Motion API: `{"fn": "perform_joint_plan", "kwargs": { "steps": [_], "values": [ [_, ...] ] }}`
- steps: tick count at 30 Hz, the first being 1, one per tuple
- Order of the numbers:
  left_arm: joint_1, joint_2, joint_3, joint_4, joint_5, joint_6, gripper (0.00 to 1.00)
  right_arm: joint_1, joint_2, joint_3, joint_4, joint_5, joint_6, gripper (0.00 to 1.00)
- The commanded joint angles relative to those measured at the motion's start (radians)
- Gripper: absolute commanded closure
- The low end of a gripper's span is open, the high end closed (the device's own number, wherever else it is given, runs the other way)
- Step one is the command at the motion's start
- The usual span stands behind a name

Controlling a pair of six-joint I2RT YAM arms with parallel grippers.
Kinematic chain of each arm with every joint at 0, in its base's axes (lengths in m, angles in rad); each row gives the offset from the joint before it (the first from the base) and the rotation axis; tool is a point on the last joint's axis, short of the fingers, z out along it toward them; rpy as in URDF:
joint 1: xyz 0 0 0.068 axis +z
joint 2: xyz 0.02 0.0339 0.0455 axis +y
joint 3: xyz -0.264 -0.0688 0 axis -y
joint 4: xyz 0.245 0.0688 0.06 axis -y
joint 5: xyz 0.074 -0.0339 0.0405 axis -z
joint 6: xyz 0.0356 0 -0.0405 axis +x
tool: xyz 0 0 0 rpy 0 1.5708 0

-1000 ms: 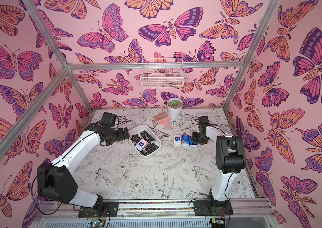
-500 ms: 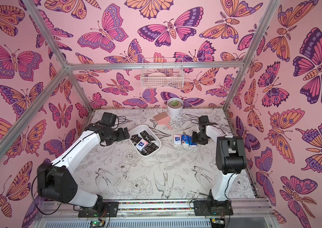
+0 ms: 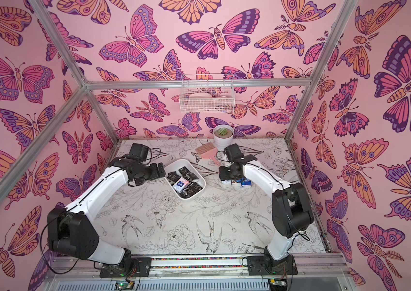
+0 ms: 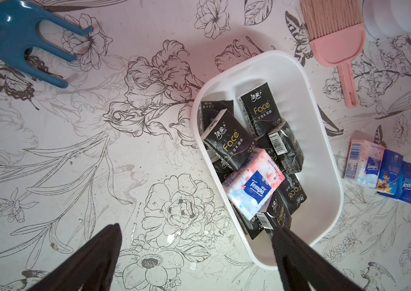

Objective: Take the pocket tissues out of the storage box
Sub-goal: Pick up the pocket tissues from the storage box.

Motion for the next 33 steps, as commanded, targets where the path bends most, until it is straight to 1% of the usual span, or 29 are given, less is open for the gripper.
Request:
{"fn": "perform_joint_plan", "kwargs": {
  "steps": [1, 4, 6, 9, 14, 18, 24, 30, 31, 33],
  "values": [
    [-0.004, 0.013, -0.017, -0.026, -0.014, -0.004, 0.0, 0.134, 0.044, 0.032, 0.092, 0.001, 0.143, 0.44],
    [-0.004, 0.01, -0.02, -0.026, -0.013, -0.004, 0.0, 0.216, 0.082, 0.018, 0.22, -0.028, 0.28, 0.44],
    [-0.004, 0.005, -0.023, -0.026, -0.014, -0.003, 0.0, 0.243, 0.115, 0.002, 0.312, -0.057, 0.367, 0.44],
    [-0.004, -0.002, -0.028, -0.025, -0.016, 0.002, 0.0, 0.262, 0.169, 0.001, 0.392, -0.085, 0.434, 0.43],
    [-0.003, -0.006, -0.031, -0.027, -0.019, 0.009, 0.0, 0.269, 0.223, 0.01, 0.455, -0.125, 0.49, 0.43],
    [-0.004, -0.006, -0.025, -0.028, -0.019, 0.015, 0.0, 0.27, 0.248, 0.002, 0.483, -0.127, 0.537, 0.43],
    [-0.004, -0.017, -0.028, -0.028, -0.025, 0.02, 0.0, 0.27, 0.316, 0.009, 0.583, -0.179, 0.622, 0.43],
    [0.0, -0.027, -0.034, -0.033, -0.034, 0.029, 0.0, 0.27, 0.364, 0.053, 0.579, -0.183, 0.65, 0.44],
    [0.001, -0.031, -0.036, -0.034, -0.034, 0.029, 0.0, 0.27, 0.367, 0.056, 0.579, -0.18, 0.651, 0.45],
    [0.003, -0.032, -0.036, -0.033, -0.034, 0.03, 0.0, 0.269, 0.371, 0.059, 0.586, -0.172, 0.655, 0.51]
  ]
}}
